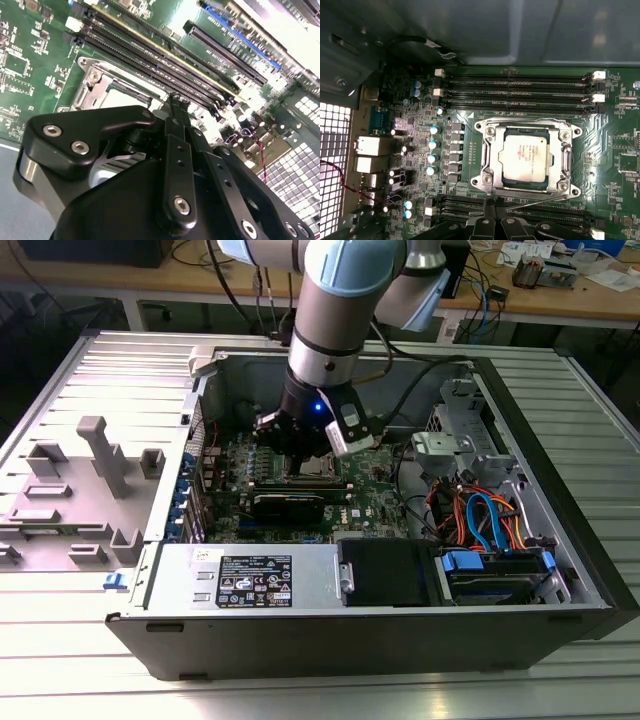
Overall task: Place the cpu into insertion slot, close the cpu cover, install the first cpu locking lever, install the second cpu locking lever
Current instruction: 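Install the second cpu locking lever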
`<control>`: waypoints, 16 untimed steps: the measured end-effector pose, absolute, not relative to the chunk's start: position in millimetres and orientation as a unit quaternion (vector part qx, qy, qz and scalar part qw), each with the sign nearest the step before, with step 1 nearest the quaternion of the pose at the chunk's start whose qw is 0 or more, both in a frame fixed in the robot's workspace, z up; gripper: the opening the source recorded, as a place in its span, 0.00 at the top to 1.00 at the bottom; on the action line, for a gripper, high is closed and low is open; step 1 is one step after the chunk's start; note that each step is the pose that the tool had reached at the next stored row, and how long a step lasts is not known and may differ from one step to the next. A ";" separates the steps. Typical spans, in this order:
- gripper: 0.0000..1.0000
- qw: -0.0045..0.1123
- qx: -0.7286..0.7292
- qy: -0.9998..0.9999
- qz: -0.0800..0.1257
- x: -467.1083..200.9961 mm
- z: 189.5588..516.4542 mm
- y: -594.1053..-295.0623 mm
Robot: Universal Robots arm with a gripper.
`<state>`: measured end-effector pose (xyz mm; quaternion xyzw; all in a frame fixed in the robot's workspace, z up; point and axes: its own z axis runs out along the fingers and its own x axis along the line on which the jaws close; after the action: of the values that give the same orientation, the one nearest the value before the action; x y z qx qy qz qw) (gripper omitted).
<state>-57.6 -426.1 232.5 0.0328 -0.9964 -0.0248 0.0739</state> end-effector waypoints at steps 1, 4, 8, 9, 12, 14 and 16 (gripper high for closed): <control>0.89 0.074 0.033 -0.996 -0.025 -57.7 232.3 -427.3; 0.89 0.074 0.035 -0.996 -0.025 -58.1 232.2 -429.7; 0.89 0.074 0.038 -0.996 -0.039 -63.2 228.1 -430.1; 0.89 0.074 0.041 -0.995 -0.044 -64.2 222.8 -431.0; 0.89 0.073 0.044 -0.995 -0.056 -66.1 219.5 -430.9; 0.89 0.073 0.047 -0.994 -0.061 -67.7 217.7 -432.2; 0.89 0.073 0.049 -0.994 -0.063 -68.5 217.3 -433.8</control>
<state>-68.5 -433.8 217.3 0.0489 -0.9941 -0.0629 0.0731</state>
